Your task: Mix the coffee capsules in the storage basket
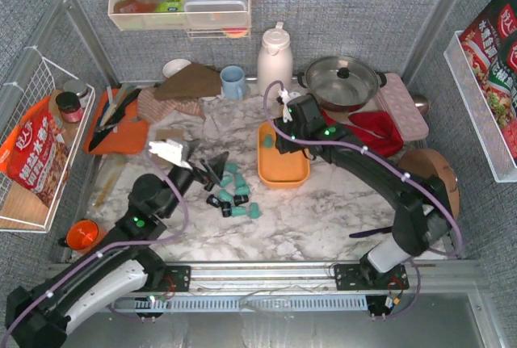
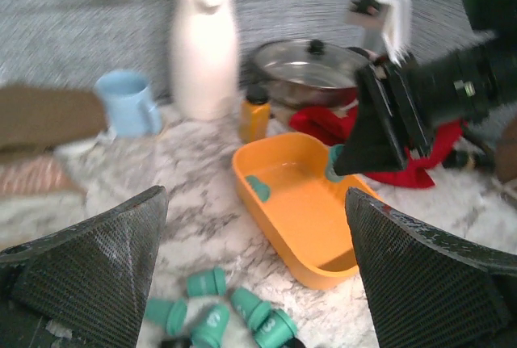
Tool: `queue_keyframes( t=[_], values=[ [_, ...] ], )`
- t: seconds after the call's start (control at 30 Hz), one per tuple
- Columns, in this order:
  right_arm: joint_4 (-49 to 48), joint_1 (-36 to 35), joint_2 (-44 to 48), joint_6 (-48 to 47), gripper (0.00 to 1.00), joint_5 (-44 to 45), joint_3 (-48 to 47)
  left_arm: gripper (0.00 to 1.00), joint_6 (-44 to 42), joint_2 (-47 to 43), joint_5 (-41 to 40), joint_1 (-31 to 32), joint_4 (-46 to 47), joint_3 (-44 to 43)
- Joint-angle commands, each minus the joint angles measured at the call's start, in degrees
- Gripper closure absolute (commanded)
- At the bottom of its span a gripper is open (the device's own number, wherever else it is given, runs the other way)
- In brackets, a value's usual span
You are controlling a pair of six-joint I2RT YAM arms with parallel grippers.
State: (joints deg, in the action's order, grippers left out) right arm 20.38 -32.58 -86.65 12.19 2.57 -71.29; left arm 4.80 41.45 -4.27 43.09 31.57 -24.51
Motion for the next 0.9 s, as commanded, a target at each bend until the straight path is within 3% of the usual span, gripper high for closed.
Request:
queue_keyframes(
  t=[0.0, 0.1, 0.23, 0.7, 0.87],
  values=[
    [-3.28, 3.23, -6.34, -1.62, 0.70, -1.47, -3.68, 0.01, 16.13, -3.62, -19.58, -0.05, -29.67, -7.22],
    [-6.43, 5.17, -10.46, -0.51, 0.70, -2.71, -4.76, 0.01, 16.81, -4.73, -20.08, -0.02, -37.95, -11.07],
    [-10.31, 6.07, -15.41, 1.17, 0.68, -2.72, -5.64, 0.01, 15.57, -5.01, -20.01, -0.09, -42.42, -13.00],
    [-17.26, 7.04, -26.11, 5.84, 0.60, -1.69, -7.93, 0.01, 15.42, -2.58, -18.19, -0.10, -40.69, -12.31],
    [-18.27, 7.25, -27.20, 7.14, 0.47, -2.34, -8.38, 0.01, 15.86, -2.04, -18.05, -0.11, -40.76, -12.19]
  ],
)
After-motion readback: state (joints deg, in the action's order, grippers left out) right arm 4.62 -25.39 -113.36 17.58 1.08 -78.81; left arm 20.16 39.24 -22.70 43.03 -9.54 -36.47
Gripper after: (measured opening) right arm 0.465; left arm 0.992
